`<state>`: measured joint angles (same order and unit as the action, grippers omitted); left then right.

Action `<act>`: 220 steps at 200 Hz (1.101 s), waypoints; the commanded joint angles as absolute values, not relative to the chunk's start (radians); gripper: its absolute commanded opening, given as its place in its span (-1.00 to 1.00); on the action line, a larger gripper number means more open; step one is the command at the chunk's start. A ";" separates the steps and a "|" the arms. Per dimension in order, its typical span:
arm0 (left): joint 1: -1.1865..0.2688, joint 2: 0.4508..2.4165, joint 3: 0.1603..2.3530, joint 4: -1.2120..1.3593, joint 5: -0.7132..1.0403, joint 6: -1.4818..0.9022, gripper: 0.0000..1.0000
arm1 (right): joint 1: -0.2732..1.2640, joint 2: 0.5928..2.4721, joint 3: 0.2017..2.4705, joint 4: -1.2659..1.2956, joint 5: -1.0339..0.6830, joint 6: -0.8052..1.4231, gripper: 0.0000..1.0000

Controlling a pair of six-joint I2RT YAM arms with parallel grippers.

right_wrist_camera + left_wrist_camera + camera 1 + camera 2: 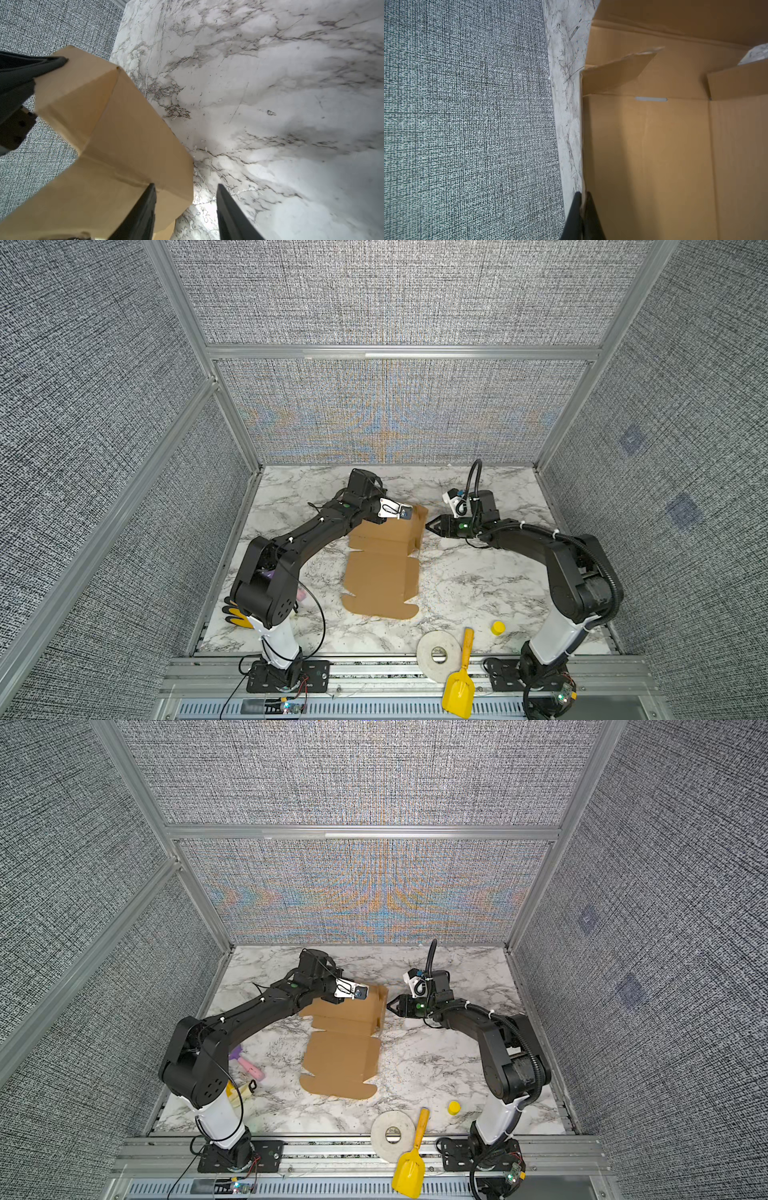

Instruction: Fold the paper box

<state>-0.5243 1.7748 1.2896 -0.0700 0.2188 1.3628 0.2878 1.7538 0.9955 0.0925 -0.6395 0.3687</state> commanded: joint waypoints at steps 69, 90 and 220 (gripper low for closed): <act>-0.524 1.786 1.311 -0.095 0.257 1.344 -1.00 | 0.364 1.739 1.004 0.139 -0.600 0.357 -0.04; -0.524 1.784 1.324 -0.113 0.261 1.326 -1.00 | 0.393 1.727 0.983 0.196 -0.561 0.374 -0.04; -0.519 1.742 1.277 -0.135 0.292 1.337 -1.00 | 0.530 1.747 0.874 0.443 -0.241 0.471 -0.20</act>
<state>-0.5209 1.7596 1.2846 -0.1036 0.2432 1.3376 0.5083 1.7397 0.8787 0.3569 -0.3592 0.4480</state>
